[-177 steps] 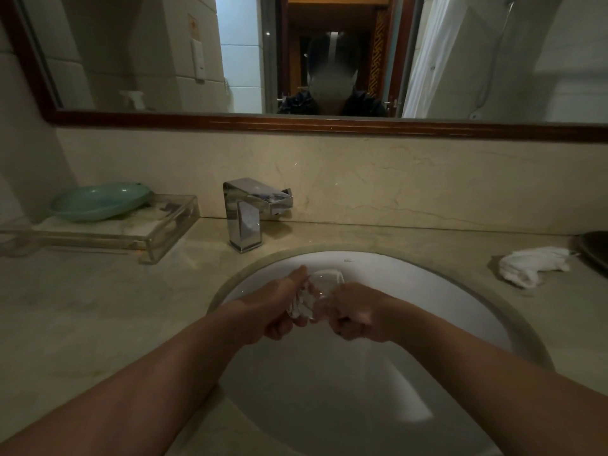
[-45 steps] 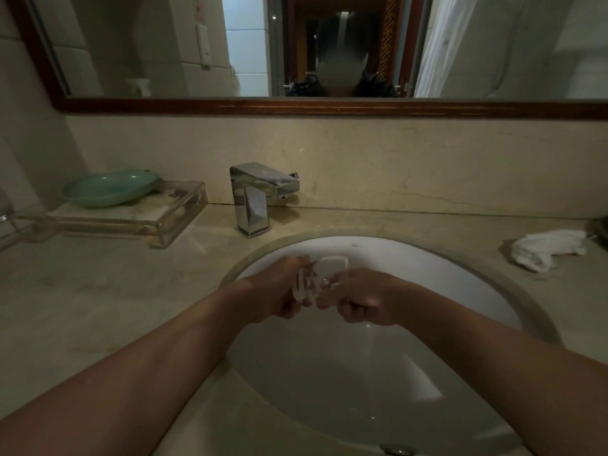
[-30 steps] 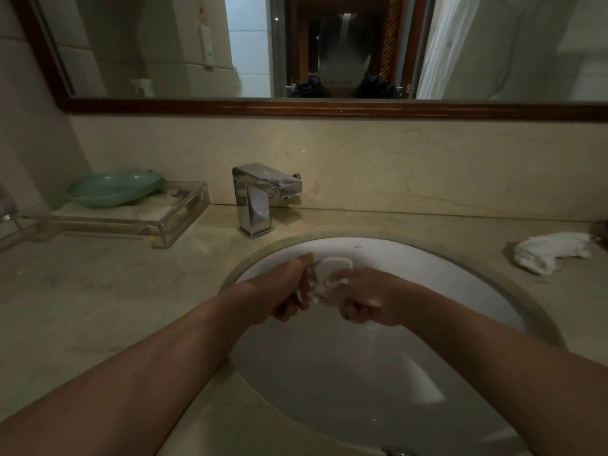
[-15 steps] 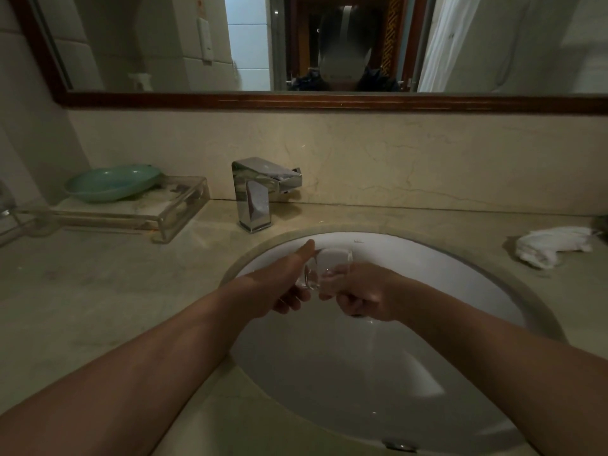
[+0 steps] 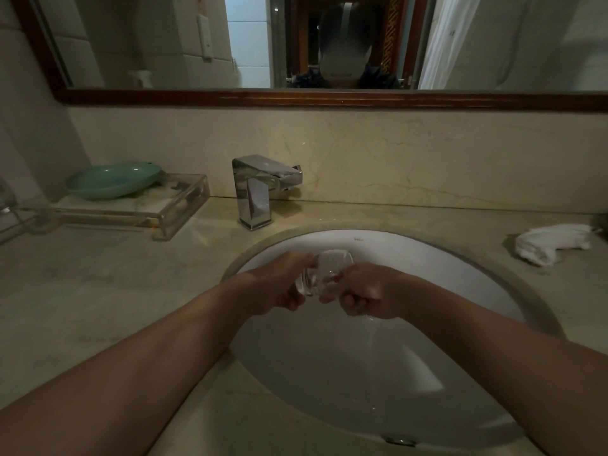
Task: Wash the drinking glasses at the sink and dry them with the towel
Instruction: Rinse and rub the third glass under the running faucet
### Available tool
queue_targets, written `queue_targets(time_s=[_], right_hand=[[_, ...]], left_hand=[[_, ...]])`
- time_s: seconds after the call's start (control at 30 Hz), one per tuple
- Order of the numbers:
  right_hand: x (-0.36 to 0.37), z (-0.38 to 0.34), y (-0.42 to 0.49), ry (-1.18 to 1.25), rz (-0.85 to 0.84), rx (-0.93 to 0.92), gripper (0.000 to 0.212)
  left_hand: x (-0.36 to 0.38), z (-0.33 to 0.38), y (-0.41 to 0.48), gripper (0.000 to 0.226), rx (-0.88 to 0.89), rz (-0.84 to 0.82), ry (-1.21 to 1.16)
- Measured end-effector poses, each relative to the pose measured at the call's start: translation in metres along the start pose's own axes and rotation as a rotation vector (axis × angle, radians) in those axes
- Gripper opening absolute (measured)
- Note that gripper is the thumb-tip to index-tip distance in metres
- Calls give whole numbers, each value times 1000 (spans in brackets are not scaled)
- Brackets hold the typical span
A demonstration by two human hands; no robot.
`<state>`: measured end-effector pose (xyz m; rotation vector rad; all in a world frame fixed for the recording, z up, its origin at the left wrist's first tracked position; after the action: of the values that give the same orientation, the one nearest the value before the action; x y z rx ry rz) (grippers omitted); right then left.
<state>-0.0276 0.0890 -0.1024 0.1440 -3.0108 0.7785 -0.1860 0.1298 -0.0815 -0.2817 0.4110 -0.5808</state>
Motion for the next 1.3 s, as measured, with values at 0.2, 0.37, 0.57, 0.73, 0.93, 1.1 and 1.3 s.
queue_targets(time_s=[0.2,0.37,0.57,0.73,0.93,1.1,1.3], right_hand=[[-10,0,1,-42,75,-50,17],[2,0,1,126,-49,-7,20],[-1,-5,-4,-50,14,-79,14],[-4,-6,-4,38,137,-83,11],[3,-5,-6,126,1,-12,15],[-6,-2,-3,-161,50,-80,10],[1,-6,-4,-100,102,-78,28]], left_hand=[[0,-1,-1,69,-24,30,97],[-1,-3,-2,82,-58,110,154],[1,-7,1,87,-110,41,170],[-2,-6,9,64,-68,35,99],[-3,-6,8,70,-64,49,97],[-1,-12,6,81,-101,-18,145],[-2,-13,9,88,-98,21,128]])
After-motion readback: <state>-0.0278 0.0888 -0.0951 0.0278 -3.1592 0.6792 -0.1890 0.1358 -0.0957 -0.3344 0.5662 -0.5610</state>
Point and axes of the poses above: each hand's wrist, its own y-axis towards the middle knuckle, its own x-axis out of the palm, z = x × y, the point moved 3 cm from there along y, towards the middle knuckle, and after that the axes turned 5 degrees about y, right-handed, at the moved point
